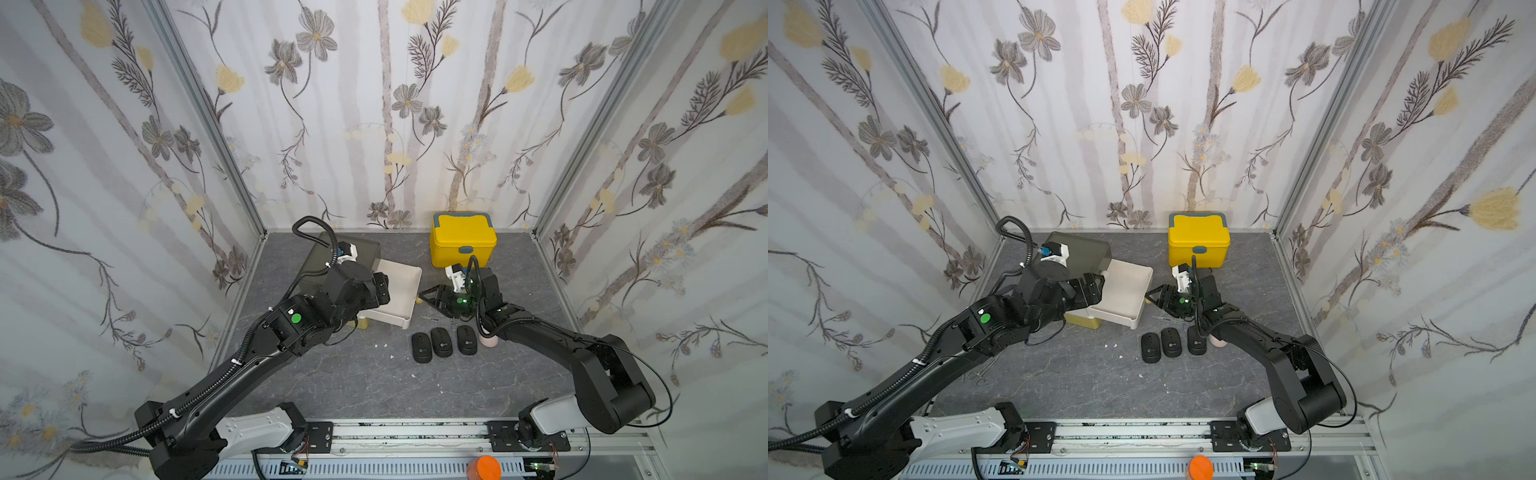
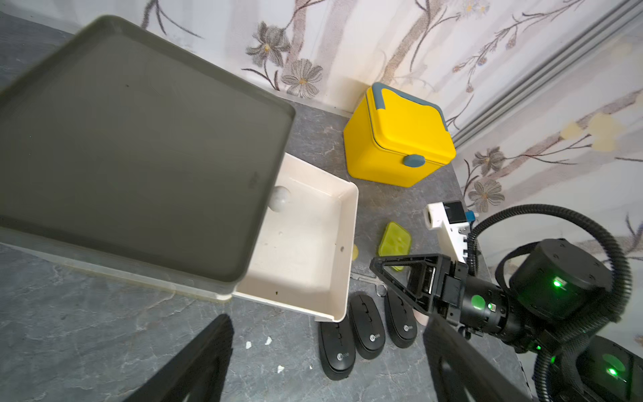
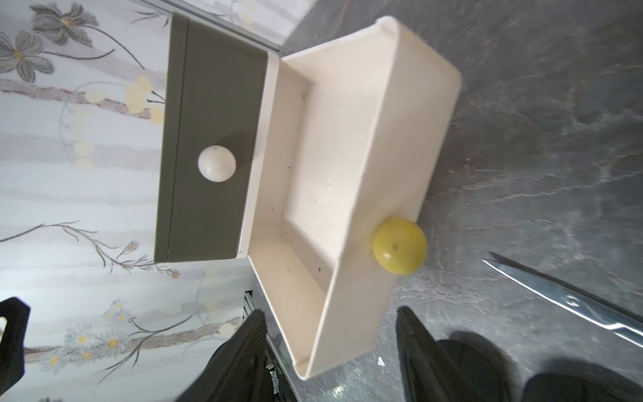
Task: Take the mice out of the drawer
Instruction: Place the mouse at the center of the board, then close the drawer of the storage box.
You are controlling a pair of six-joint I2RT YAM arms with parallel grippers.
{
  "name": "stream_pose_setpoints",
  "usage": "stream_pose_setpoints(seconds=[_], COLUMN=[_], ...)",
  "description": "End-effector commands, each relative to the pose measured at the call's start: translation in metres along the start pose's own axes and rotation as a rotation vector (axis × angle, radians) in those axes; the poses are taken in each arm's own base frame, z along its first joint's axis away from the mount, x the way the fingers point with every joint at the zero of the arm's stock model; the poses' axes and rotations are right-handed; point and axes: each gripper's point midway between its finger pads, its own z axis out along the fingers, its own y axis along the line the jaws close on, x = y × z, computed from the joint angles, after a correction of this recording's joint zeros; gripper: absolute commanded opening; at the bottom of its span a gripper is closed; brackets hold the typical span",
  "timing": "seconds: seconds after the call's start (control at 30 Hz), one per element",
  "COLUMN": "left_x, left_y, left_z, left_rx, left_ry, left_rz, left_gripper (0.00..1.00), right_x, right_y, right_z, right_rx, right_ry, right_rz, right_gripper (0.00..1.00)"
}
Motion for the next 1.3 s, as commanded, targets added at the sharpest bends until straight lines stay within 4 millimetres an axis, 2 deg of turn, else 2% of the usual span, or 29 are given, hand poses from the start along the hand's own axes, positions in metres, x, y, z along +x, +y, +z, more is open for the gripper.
stream_pose_setpoints(seconds=[0.0,0.17,0.2,0.23,0.37,0.5,0.67,0.8,0.9,0.97,1.13,1.27], left_x=[-0.020,-0.048,-0.052,-0.057,-0.072,-0.077,-0.079,-0.077,-0.072,-0.062,-0.054,-0.052], left_y=[0.017,0.054,0.060,0.070,0.112,0.152,0.183,0.199,0.203,0.210,0.204,0.213], left_z=[0.008,0.024,0.027,0.030,0.040,0.051,0.057,0.059,0.063,0.075,0.084,0.084], left_rx=[-0.049,-0.114,-0.115,-0.132,-0.191,-0.216,-0.242,-0.255,-0.247,-0.254,-0.194,-0.240], left_ry=[-0.031,-0.064,-0.069,-0.079,-0.086,-0.077,-0.073,-0.075,-0.067,-0.027,-0.009,-0.001], left_rz=[0.059,0.011,-0.002,-0.019,-0.084,-0.157,-0.206,-0.236,-0.242,-0.256,-0.273,-0.261], left_gripper=[0.88,0.88,0.89,0.89,0.89,0.89,0.89,0.87,0.86,0.84,0.80,0.77], right_x=[-0.012,-0.012,-0.014,-0.012,-0.013,-0.016,-0.022,-0.025,-0.028,-0.031,-0.034,-0.040], right_y=[0.013,0.020,0.027,0.022,0.042,0.042,0.043,0.050,0.052,0.055,0.069,0.069], right_z=[0.012,0.031,0.032,0.042,0.057,0.071,0.088,0.099,0.107,0.111,0.120,0.117], right_rx=[-0.023,-0.044,-0.065,-0.058,-0.090,-0.121,-0.163,-0.200,-0.218,-0.234,-0.282,-0.292], right_ry=[-0.055,-0.053,-0.056,-0.037,-0.012,0.005,0.012,0.024,0.037,0.034,0.039,0.032], right_rz=[0.017,0.033,0.027,0.033,-0.006,0.008,0.015,0.008,0.003,-0.001,-0.007,-0.008], right_gripper=[0.57,0.55,0.55,0.54,0.53,0.48,0.37,0.30,0.27,0.25,0.18,0.13])
